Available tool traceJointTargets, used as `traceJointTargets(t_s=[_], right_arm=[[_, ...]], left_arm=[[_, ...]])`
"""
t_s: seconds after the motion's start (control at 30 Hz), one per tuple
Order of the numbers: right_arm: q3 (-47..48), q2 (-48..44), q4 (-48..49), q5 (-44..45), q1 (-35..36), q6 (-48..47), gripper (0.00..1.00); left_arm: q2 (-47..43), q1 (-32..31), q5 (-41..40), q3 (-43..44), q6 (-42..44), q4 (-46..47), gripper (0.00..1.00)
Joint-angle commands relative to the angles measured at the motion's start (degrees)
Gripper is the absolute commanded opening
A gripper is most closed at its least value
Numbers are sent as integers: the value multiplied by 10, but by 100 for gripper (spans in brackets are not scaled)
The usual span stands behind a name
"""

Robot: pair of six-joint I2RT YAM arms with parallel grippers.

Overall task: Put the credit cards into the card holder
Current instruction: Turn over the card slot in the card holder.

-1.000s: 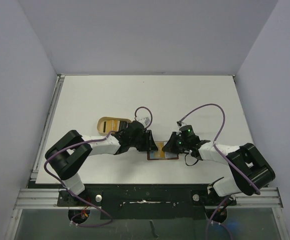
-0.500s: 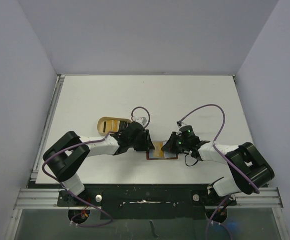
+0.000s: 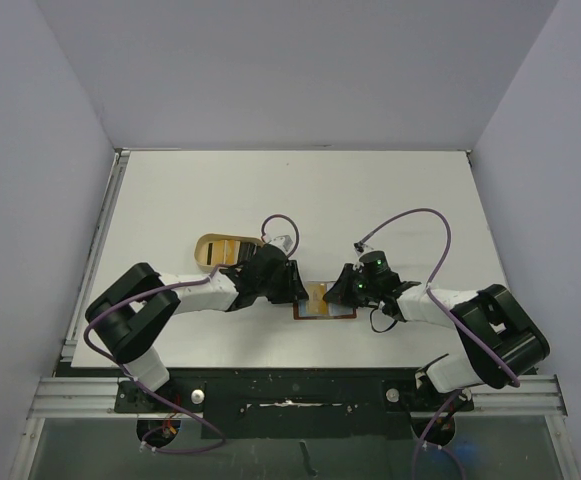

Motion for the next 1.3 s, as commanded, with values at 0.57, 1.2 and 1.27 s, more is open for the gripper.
traceJointTargets(t_s=[0.57, 1.2, 1.27], right_arm=[[-21, 26, -33, 19, 6, -7, 2], [-21, 28, -25, 13, 8, -5, 2], [-23, 30, -18, 8, 9, -3, 3]], left_arm=[[-33, -6, 3, 10, -10, 20, 36], [-4, -6, 13, 11, -18, 49, 33], [-3, -7, 19, 12, -19, 55, 31]])
